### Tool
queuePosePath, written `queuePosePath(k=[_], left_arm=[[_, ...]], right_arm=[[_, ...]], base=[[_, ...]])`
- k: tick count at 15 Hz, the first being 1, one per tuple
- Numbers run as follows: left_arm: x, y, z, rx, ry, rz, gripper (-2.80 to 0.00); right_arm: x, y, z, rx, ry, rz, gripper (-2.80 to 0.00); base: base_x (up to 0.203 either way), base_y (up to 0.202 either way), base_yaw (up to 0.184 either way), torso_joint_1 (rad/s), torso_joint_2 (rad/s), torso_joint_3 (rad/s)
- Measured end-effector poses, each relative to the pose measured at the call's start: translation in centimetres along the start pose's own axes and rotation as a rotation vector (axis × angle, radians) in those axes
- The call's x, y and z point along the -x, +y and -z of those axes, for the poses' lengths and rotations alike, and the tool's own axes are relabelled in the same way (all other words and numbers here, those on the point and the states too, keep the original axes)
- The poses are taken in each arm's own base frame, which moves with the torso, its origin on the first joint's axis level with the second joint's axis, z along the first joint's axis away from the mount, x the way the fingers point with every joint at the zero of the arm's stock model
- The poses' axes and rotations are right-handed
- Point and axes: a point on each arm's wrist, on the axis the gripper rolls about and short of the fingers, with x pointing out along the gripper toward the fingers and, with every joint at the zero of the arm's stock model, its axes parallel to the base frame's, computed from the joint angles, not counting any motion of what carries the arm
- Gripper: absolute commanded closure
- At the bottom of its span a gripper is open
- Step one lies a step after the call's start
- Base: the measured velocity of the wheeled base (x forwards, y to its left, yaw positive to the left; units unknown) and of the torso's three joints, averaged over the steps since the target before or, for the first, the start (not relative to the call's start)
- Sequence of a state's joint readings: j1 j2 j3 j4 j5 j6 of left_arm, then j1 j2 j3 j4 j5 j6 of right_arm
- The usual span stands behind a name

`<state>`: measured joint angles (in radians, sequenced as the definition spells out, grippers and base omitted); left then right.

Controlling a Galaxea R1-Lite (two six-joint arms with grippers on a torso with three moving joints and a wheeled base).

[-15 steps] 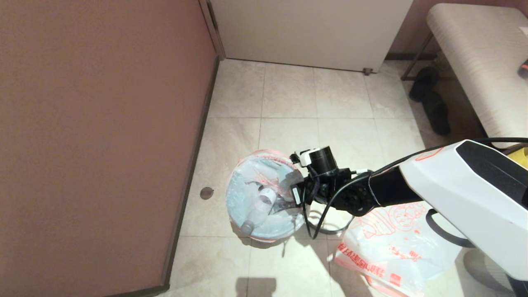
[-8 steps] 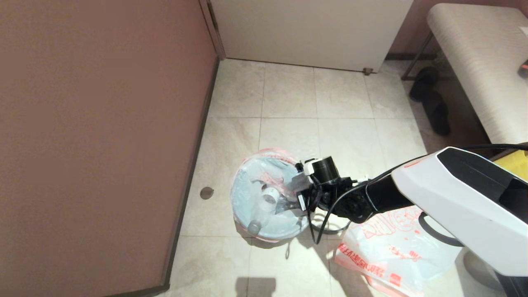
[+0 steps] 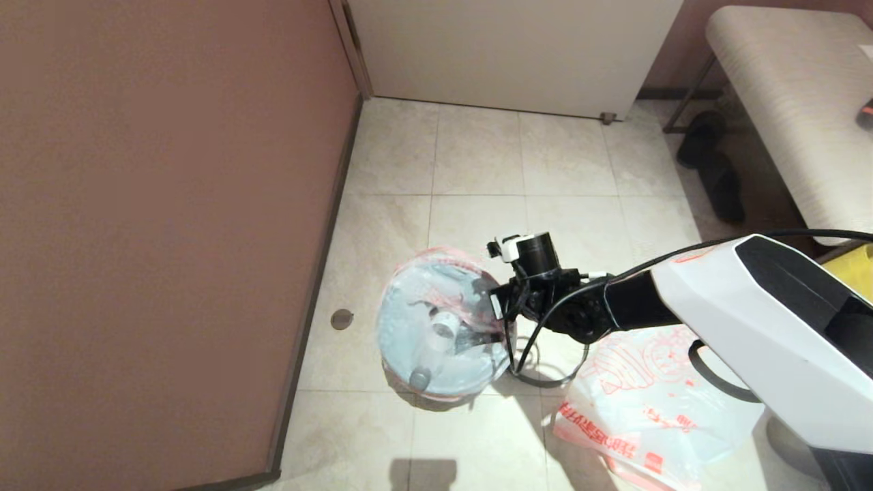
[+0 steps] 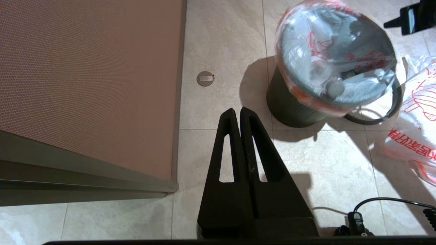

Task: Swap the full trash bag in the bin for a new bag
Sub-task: Place the trash bag on the floor

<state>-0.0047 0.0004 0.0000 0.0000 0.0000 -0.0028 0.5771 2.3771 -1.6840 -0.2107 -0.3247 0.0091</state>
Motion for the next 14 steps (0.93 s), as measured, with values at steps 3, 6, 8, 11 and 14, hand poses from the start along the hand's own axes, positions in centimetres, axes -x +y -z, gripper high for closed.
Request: queuePosePath(k=[3, 6, 8, 11, 14], left_arm=[[0.0, 0.0, 0.0, 0.0, 0.0, 0.0, 0.0], [0.0, 0.0, 0.0, 0.0, 0.0, 0.0, 0.0], [0.0, 0.0, 0.0, 0.0, 0.0, 0.0, 0.0], [0.0, 0.0, 0.0, 0.0, 0.0, 0.0, 0.0], [0.0, 0.0, 0.0, 0.0, 0.0, 0.0, 0.0]], right_arm=[[1.9, -0.1, -0.4, -0.04, 0.024, -0.002, 0.0], [2.4, -2.6, 2.7, -0.116, 0.139, 0.092, 0.0], [3.1, -3.3, 5.3, -0.162, 0.226, 0.118, 0.0], [4.2, -2.8, 6.0, -0.197, 0.248, 0.106, 0.0], [4.9, -0.9, 5.7, -0.234, 0.233, 0.077, 0.0]], base=[[0.0, 0.0, 0.0, 0.0, 0.0, 0.0], [0.0, 0.0, 0.0, 0.0, 0.0, 0.0], [0.0, 0.0, 0.0, 0.0, 0.0, 0.0], [0.0, 0.0, 0.0, 0.0, 0.0, 0.0], [0.0, 0.0, 0.0, 0.0, 0.0, 0.0]])
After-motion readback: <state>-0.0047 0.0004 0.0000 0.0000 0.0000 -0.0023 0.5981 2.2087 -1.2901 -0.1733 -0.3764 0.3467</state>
